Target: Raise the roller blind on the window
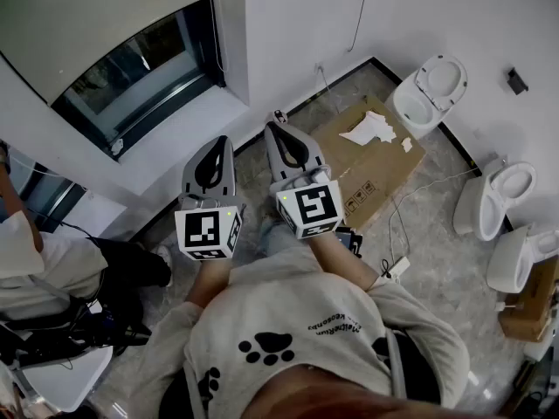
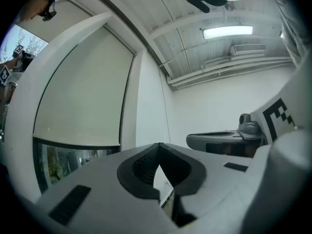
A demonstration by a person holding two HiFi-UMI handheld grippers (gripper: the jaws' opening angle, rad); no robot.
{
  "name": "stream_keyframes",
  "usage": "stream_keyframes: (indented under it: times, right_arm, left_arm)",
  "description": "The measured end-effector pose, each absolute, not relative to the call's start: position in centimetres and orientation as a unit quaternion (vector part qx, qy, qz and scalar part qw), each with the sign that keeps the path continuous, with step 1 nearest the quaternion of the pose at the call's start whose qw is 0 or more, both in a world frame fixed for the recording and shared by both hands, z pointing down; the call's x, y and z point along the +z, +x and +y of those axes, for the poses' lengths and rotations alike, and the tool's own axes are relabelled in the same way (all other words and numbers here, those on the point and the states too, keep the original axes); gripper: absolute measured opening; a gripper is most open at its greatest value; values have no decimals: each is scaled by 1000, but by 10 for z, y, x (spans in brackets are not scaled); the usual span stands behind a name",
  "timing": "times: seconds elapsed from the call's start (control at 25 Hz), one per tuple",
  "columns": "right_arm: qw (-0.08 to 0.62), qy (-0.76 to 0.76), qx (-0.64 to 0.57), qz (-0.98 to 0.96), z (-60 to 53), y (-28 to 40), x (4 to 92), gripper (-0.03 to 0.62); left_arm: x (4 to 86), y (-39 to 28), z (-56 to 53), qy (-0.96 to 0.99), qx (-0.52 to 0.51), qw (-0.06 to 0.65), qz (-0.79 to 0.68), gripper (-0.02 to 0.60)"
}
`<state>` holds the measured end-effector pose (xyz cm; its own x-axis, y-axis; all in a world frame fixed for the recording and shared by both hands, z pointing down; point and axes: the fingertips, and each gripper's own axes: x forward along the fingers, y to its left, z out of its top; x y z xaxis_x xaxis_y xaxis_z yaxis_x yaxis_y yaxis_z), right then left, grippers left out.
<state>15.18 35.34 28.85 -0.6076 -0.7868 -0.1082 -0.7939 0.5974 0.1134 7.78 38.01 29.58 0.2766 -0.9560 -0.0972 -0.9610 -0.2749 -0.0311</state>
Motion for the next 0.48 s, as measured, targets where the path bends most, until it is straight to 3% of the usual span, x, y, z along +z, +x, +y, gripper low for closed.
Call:
stream_keyframes:
  times: [0.48]
  right_arm:
    - [43,-429,67,900,251,120,293,8]
  left_arm:
    - [296,54,285,-797,38,52,601,8]
